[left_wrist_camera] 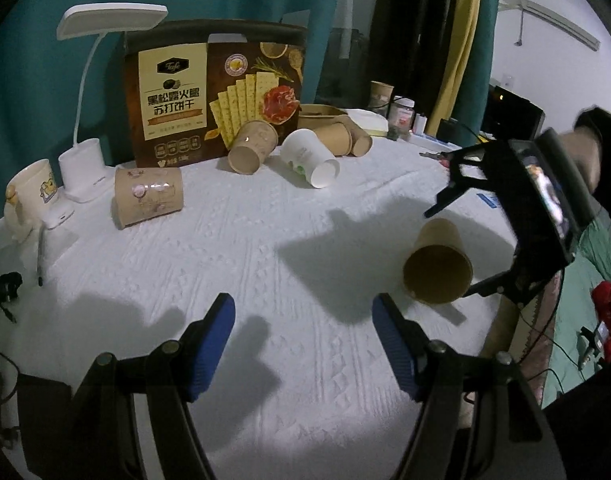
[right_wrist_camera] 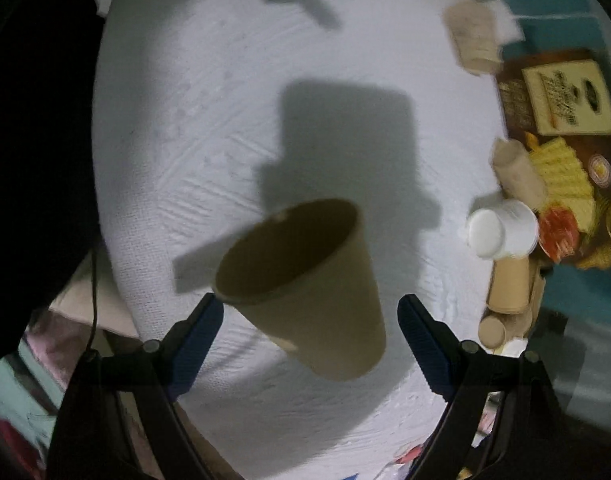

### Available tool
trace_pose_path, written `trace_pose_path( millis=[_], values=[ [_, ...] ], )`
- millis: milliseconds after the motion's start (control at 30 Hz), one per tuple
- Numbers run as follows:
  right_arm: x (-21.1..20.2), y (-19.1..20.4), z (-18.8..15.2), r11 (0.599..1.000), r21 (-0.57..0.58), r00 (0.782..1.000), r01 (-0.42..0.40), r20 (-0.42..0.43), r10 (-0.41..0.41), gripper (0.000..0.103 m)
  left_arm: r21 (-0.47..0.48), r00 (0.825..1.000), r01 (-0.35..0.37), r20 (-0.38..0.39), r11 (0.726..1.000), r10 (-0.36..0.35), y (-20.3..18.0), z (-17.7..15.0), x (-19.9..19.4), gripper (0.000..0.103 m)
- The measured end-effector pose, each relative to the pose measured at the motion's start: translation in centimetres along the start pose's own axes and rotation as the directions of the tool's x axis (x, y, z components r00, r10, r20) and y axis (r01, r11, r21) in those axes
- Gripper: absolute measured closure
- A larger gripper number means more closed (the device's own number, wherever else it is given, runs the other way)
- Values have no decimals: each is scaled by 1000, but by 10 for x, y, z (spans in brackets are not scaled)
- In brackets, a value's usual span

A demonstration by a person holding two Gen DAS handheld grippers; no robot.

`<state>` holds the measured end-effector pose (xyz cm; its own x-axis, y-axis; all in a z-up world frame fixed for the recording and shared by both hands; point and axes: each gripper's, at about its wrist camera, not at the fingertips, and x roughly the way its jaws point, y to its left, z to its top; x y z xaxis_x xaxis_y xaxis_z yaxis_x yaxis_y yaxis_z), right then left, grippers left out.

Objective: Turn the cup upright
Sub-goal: 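Turn the right gripper so the brown cup's opening faces up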

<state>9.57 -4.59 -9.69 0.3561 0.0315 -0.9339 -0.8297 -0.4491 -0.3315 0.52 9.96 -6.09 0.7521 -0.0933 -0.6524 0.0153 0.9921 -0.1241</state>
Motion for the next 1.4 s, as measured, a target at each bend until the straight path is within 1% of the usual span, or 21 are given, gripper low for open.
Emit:
trace_pose_path(
  millis=[67, 100, 133, 167, 267, 400, 533, 600, 667, 733, 800, 833, 867, 900, 967, 1033, 1133, 1200, 1300, 1333, 1400],
  values=[
    [4, 0, 7, 999, -32, 1000, -15, -21, 14, 16, 7, 1000, 15, 12, 1000, -15, -2, -1, 0, 32],
    [6, -1, 9, 999, -43, 999, -24, -29, 23, 20, 12, 999, 27, 23, 1000, -27, -3, -2, -2, 32],
    [7, -1, 13, 998, -57, 999, -37, -41, 35, 28, 15, 999, 37, 28, 999, -37, -3, -2, -2, 32],
    [9, -1, 16, 997, -69, 998, -41, -54, 37, 30, 16, 999, 41, 30, 999, -42, -5, -2, -2, 32],
    [11, -4, 20, 996, -74, 996, -58, -70, 53, 33, 14, 998, 51, 33, 999, -51, -4, -4, -3, 32],
    [8, -15, 19, 998, -16, 997, -60, -48, 59, 35, -10, 998, 54, 31, 998, -54, 3, -7, -3, 32],
    [-4, -36, 11, 991, 119, 998, -55, 26, 53, 35, -36, 997, 54, 56, 998, -52, 10, -8, -7, 32],
    [-12, -47, 3, 976, 212, 996, -60, 80, 44, 35, -48, 996, 53, 72, 997, -49, 13, -8, -11, 32],
    [-22, -60, -8, 940, 332, 987, -83, 160, 31, 35, -55, 995, 47, 85, 997, -42, 15, -7, -13, 32],
    [-29, -70, -20, 892, 437, 972, -112, 236, 7, 35, -58, 994, 35, 103, 998, -29, 16, -7, -15, 32],
    [-30, -77, -34, 821, 551, 949, -150, 313, -37, 35, -64, 993, 31, 118, 997, -23, 16, -6, -17, 32],
    [-30, -78, -40, 792, 588, 939, -163, 338, -57, 35, -67, 992, 30, 122, 997, -21, 16, -5, -17, 32],
    [-29, -79, -47, 752, 636, 928, -177, 362, -88, 35, -69, 992, 27, 125, 997, -19, 16, -4, -17, 31],
    [-27, -79, -58, 687, 694, 911, -216, 396, -114, 35, -72, 992, 24, 127, 997, -14, 16, -4, -16, 30],
    [-22, -76, -71, 611, 753, 891, -244, 423, -165, 35, -75, 991, 17, 130, 997, -7, 14, -2, -15, 28],
    [-17, -68, -84, 513, 809, 868, -286, 446, -220, 35, -79, 991, 23, 130, 997, -13, 12, -1, -13, 27],
    [-11, -60, -103, 374, 857, 827, -353, 474, -304, 35, -80, 991, 35, 130, 996, -25, 8, 2, -9, 27],
    [-7, -53, -112, 300, 872, 803, -387, 478, -356, 35, -77, 991, 37, 130, 996, -27, 4, 3, -8, 27],
    [1, -43, -126, 179, 870, 766, -459, 490, -416, 35, -72, 992, 35, 127, 997, -26, -1, 6, -5, 26],
    [3, -41, -128, 154, 866, 758, -475, 492, -428, 35, -71, 992, 33, 125, 997, -24, -3, 7, -4, 26],
    [6, -37, -133, 122, 864, 750, -489, 488, -446, 35, -69, 993, 30, 116, 997, -22, -6, 8, -1, 26]
  ],
)
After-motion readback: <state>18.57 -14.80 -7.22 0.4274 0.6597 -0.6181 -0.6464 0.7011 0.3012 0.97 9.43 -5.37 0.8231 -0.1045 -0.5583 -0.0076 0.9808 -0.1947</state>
